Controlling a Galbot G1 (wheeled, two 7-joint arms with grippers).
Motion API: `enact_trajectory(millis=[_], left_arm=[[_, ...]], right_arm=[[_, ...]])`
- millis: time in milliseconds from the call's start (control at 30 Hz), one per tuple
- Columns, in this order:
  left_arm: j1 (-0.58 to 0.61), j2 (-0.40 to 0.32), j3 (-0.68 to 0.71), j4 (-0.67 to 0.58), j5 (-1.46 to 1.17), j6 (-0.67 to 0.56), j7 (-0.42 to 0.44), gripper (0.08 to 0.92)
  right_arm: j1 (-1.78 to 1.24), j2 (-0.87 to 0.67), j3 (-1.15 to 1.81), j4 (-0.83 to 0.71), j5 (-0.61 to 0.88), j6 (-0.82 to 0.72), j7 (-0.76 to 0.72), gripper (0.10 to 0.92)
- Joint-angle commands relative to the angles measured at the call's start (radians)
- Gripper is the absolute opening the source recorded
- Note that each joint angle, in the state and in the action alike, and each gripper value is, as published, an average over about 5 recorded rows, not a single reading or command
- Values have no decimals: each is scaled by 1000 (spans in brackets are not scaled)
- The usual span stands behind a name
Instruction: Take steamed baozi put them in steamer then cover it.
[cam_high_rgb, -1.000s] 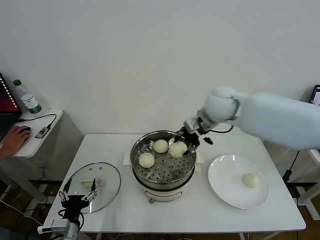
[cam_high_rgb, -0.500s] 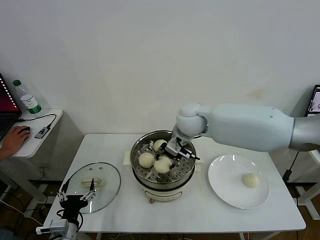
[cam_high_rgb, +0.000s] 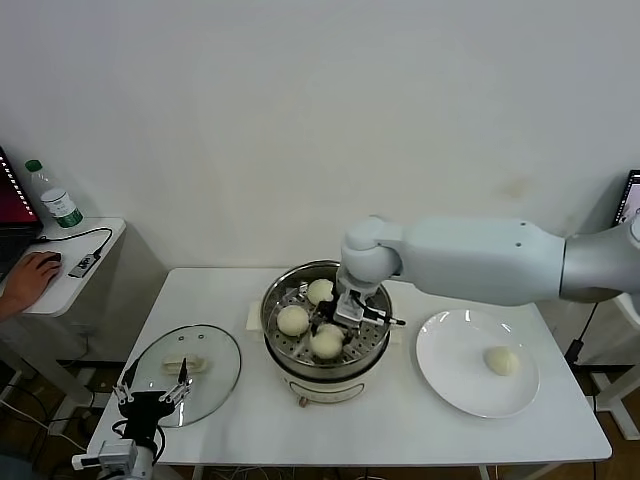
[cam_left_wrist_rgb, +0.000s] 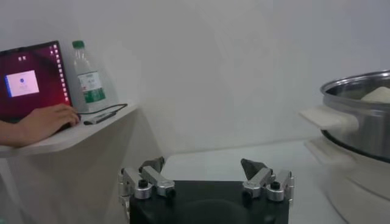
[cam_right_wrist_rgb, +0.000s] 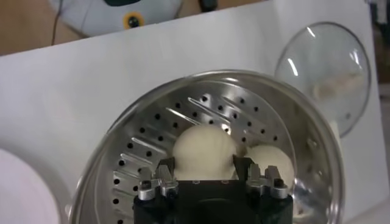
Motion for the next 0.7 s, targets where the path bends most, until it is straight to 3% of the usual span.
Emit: enact_trajectory(millis=[33, 300, 533, 700], left_arm=[[-1, 0, 4, 2, 2, 2, 2, 823], [-3, 12, 3, -5, 4, 8, 6, 823], [-5, 31, -2, -3, 3, 7, 6, 823], [-1, 52, -11, -3, -1, 6, 7, 823]], right_arm=[[4, 6, -11, -1, -28, 66, 15, 641], [103, -104, 35, 40, 9, 24, -63, 813], [240, -313, 10, 96, 218, -226, -192, 823], [277, -508, -27, 138, 248, -404, -211, 823]])
